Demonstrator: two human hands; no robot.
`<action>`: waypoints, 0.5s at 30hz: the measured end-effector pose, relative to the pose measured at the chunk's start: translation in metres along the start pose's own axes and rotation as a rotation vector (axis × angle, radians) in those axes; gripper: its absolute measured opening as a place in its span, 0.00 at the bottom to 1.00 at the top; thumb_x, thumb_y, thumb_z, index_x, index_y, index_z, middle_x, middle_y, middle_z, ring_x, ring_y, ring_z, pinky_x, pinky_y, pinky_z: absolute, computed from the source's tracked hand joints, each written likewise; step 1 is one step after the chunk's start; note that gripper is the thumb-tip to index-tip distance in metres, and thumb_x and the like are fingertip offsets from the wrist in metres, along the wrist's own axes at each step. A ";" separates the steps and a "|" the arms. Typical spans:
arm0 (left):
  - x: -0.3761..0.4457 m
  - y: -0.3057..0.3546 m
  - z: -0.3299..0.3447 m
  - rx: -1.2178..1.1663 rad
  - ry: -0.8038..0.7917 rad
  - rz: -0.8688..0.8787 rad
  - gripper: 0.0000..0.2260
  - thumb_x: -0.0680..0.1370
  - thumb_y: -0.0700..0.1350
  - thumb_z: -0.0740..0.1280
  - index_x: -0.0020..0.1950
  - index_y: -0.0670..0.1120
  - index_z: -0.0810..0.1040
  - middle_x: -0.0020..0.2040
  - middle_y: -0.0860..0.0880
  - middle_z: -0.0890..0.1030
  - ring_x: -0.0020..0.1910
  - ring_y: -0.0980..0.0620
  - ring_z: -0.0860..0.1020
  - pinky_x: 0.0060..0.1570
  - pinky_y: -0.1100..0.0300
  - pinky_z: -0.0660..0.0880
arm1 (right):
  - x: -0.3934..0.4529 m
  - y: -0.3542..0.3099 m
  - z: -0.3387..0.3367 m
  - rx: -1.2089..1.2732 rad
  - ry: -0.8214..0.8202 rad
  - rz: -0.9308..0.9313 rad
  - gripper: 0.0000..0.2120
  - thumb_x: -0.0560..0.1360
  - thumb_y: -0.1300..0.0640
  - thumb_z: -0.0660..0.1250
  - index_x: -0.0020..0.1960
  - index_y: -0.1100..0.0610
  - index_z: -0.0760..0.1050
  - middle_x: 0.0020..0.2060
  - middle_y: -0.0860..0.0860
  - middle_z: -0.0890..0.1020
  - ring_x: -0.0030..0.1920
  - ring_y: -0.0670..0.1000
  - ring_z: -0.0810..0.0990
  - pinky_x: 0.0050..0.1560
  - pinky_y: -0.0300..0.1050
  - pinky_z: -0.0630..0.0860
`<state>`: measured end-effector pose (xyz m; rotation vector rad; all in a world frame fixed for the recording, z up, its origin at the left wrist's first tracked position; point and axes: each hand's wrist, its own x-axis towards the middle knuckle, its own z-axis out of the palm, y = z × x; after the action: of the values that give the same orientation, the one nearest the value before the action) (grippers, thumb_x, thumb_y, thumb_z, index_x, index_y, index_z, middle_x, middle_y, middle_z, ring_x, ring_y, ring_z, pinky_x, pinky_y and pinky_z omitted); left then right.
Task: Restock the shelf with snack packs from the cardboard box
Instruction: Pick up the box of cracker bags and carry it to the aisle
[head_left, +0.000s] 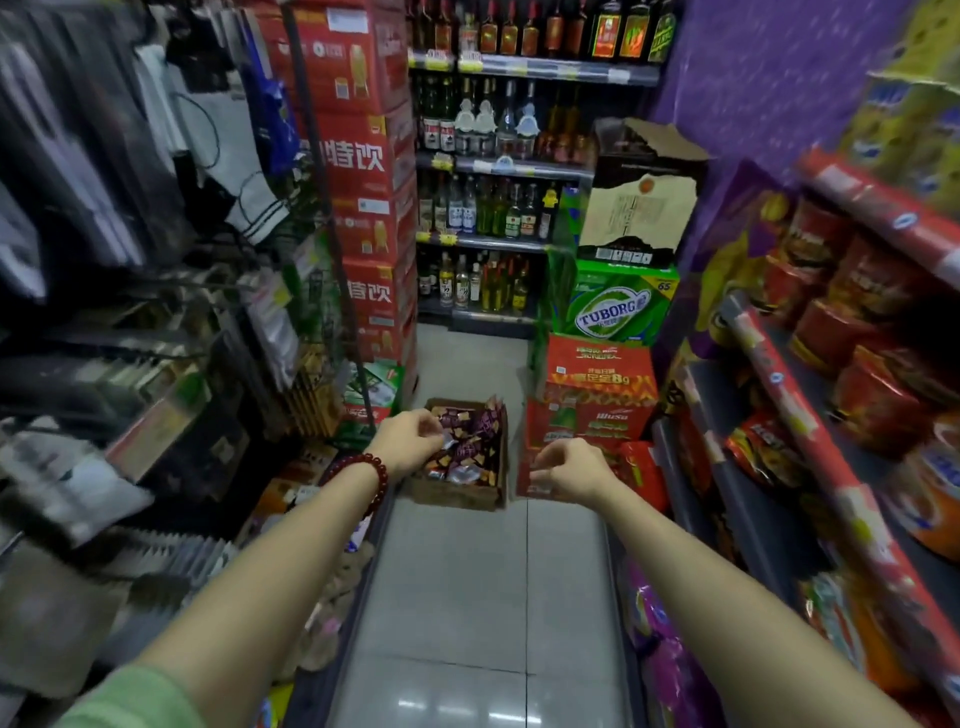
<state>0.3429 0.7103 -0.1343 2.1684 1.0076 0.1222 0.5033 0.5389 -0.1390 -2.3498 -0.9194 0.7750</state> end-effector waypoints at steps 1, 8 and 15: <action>0.017 0.001 -0.001 0.004 -0.005 -0.001 0.11 0.77 0.44 0.66 0.57 0.43 0.79 0.53 0.45 0.81 0.48 0.52 0.76 0.46 0.63 0.69 | 0.015 -0.001 -0.004 0.008 -0.005 0.009 0.14 0.71 0.56 0.73 0.54 0.60 0.79 0.47 0.52 0.80 0.43 0.47 0.76 0.34 0.31 0.71; 0.132 -0.001 0.003 -0.009 -0.054 -0.042 0.08 0.77 0.46 0.67 0.54 0.45 0.79 0.49 0.47 0.80 0.48 0.50 0.78 0.44 0.63 0.68 | 0.130 0.002 -0.031 0.041 -0.007 0.060 0.11 0.72 0.57 0.72 0.53 0.60 0.79 0.51 0.53 0.80 0.49 0.49 0.76 0.47 0.38 0.72; 0.262 -0.006 0.002 -0.051 -0.028 -0.130 0.10 0.77 0.49 0.66 0.53 0.44 0.79 0.46 0.47 0.80 0.47 0.49 0.78 0.44 0.61 0.70 | 0.289 -0.001 -0.047 0.055 -0.058 0.053 0.13 0.72 0.54 0.73 0.52 0.62 0.79 0.50 0.56 0.82 0.51 0.53 0.79 0.51 0.44 0.74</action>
<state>0.5206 0.8943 -0.1932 2.0474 1.1144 0.0559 0.7103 0.7378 -0.1986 -2.3228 -0.8516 0.8833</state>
